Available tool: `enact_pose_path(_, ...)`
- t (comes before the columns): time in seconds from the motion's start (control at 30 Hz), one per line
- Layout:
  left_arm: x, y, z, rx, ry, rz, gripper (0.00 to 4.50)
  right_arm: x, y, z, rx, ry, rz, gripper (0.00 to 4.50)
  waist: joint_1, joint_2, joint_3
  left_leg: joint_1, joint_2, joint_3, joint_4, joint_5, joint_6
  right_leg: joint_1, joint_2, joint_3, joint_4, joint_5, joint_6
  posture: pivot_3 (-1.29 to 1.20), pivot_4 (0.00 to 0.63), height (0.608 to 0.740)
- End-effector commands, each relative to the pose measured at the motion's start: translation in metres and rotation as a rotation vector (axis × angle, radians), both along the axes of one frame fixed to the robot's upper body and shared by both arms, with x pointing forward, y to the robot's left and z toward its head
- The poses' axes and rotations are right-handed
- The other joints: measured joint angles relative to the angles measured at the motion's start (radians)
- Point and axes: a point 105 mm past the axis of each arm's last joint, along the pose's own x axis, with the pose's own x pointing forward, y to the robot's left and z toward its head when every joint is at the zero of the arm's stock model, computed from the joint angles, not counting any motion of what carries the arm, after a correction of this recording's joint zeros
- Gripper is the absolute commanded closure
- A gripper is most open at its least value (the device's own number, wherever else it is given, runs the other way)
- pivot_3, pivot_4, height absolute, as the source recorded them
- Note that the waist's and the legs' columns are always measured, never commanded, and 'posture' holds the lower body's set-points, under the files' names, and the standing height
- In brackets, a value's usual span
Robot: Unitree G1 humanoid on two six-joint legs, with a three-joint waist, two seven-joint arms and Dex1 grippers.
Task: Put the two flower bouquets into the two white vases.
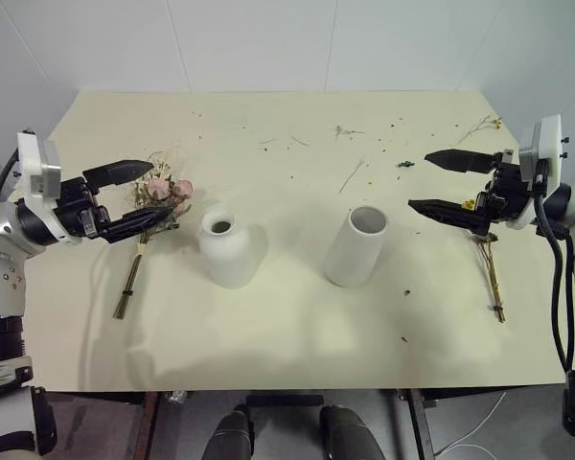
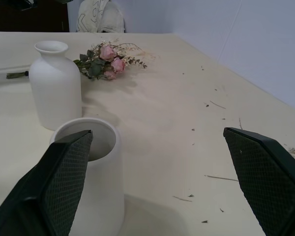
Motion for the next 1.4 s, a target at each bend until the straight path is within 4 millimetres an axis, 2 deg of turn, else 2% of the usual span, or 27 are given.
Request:
enact_pose_path(0.03, -0.004, -0.004, 0.008, 0.012, -0.042, -0.017, 0.02, 0.001, -0.001, 0.007, 0.005, -0.041, -0.008, 0.00, 0.000, 0.000, 0.000, 0.000, 0.000, 0.000, 0.000, 0.000, 0.000, 0.000, 0.000, 0.000, 0.000, 0.000, 0.000, 0.00, 0.150, 0.740)
enact_pose_path(0.2, -0.003, -0.001, 0.004, 0.022, -0.048, 0.034, 0.02, 0.002, 0.002, 0.001, 0.021, -0.028, -0.001, 0.00, -0.001, 0.000, 0.000, 0.000, 0.000, 0.000, 0.001, 0.000, 0.000, 0.000, 0.000, 0.000, 0.001, 0.000, 0.000, 0.00, 0.150, 0.740)
enact_pose_path(0.3, 0.008, 0.023, -0.010, 0.115, 0.066, 0.257, 0.02, 0.001, 0.012, 0.015, 0.037, -0.087, 0.055, 0.00, -0.005, 0.000, 0.000, 0.000, 0.000, 0.000, 0.001, 0.000, 0.000, 0.000, 0.000, 0.000, 0.001, 0.000, 0.000, 0.00, 0.150, 0.740)
enact_pose_path(0.33, 0.013, 0.036, -0.014, 0.132, 0.122, 0.385, 0.02, 0.000, 0.015, 0.018, 0.039, -0.097, 0.071, 0.00, -0.007, 0.000, 0.000, 0.000, 0.000, 0.000, 0.001, 0.000, 0.000, 0.000, 0.000, 0.001, 0.001, 0.000, 0.000, 0.00, 0.150, 0.740)
enact_pose_path(0.43, 0.010, 0.055, -0.030, 0.172, 0.310, 0.620, 0.02, -0.001, 0.023, 0.018, 0.018, -0.120, 0.120, 0.00, -0.005, 0.000, 0.000, 0.000, 0.000, 0.000, 0.001, 0.000, 0.000, -0.002, 0.001, 0.001, 0.003, 0.000, 0.000, 0.00, 0.150, 0.740)
enact_pose_path(0.57, -0.013, 0.050, -0.062, 0.286, 0.588, 0.687, 0.02, -0.004, 0.030, 0.014, -0.006, -0.139, 0.171, 0.00, -0.002, 0.000, 0.000, 0.000, 0.000, 0.000, 0.000, 0.000, 0.001, -0.001, 0.000, 0.001, 0.003, -0.001, 0.000, 0.00, 0.150, 0.740)
enact_pose_path(0.6, -0.013, 0.048, -0.069, 0.300, 0.628, 0.721, 0.02, -0.003, 0.029, 0.014, -0.005, -0.140, 0.169, 0.00, 0.001, 0.000, 0.000, 0.000, 0.000, 0.000, 0.001, 0.000, 0.001, -0.001, 0.000, 0.001, 0.003, -0.001, 0.000, 0.00, 0.150, 0.740)
enact_pose_path(0.7, -0.011, 0.049, -0.084, 0.341, 0.699, 0.821, 0.02, -0.001, 0.026, 0.014, -0.005, -0.139, 0.157, 0.00, 0.011, 0.000, 0.000, 0.000, -0.001, 0.000, 0.002, 0.000, 0.000, -0.001, 0.000, 0.001, 0.005, -0.001, 0.000, 0.00, 0.150, 0.740)
enact_pose_path(0.87, 0.003, 0.053, -0.089, 0.321, 0.737, 0.939, 0.02, -0.007, 0.023, 0.012, 0.001, -0.135, 0.158, 0.00, 0.017, 0.000, 0.000, 0.000, 0.000, -0.001, 0.005, 0.000, 0.000, -0.001, 0.000, 0.001, 0.008, -0.001, 0.000, 0.00, 0.150, 0.740)
enact_pose_path(1.0, 0.008, 0.044, -0.095, 0.266, 0.788, 0.917, 0.02, -0.012, 0.023, 0.007, 0.008, -0.124, 0.150, 0.00, 0.020, 0.000, 0.000, 0.000, -0.001, -0.001, 0.005, 0.000, 0.000, -0.001, 0.000, 0.001, 0.007, -0.001, 0.000, 0.00, 0.150, 0.740)
enact_pose_path(1.13, 0.012, 0.038, -0.115, 0.230, 0.886, 0.861, 0.02, -0.018, 0.023, 0.008, 0.014, -0.144, 0.164, 0.00, 0.018, 0.000, 0.000, 0.000, 0.000, 0.000, 0.005, 0.000, -0.001, -0.002, 0.001, 0.001, 0.008, -0.001, 0.000, 0.00, 0.150, 0.740)
enact_pose_path(1.2, 0.014, 0.042, -0.123, 0.228, 0.919, 0.855, 0.02, -0.026, 0.027, 0.011, 0.011, -0.173, 0.203, 0.00, 0.022, 0.000, 0.000, 0.000, 0.000, 0.000, 0.006, 0.000, -0.001, -0.002, 0.001, 0.001, 0.008, -0.001, 0.000, 0.00, 0.150, 0.740)
enact_pose_path(1.3, 0.016, 0.057, -0.128, 0.235, 0.940, 0.890, 0.66, -0.035, 0.033, 0.011, -0.004, -0.192, 0.242, 0.00, 0.023, 0.000, 0.000, 0.001, -0.001, 0.000, 0.007, 0.000, -0.001, 0.000, 0.000, 0.001, 0.008, -0.001, 0.000, 0.00, 0.150, 0.740)
enact_pose_path(1.4, 0.017, 0.069, -0.129, 0.227, 0.952, 0.915, 1.56, -0.043, 0.041, 0.009, -0.018, -0.195, 0.275, 0.00, 0.023, 0.000, 0.000, 0.002, -0.001, 0.000, 0.009, 0.000, -0.001, 0.001, 0.000, 0.001, 0.009, -0.001, 0.000, 0.00, 0.150, 0.740)
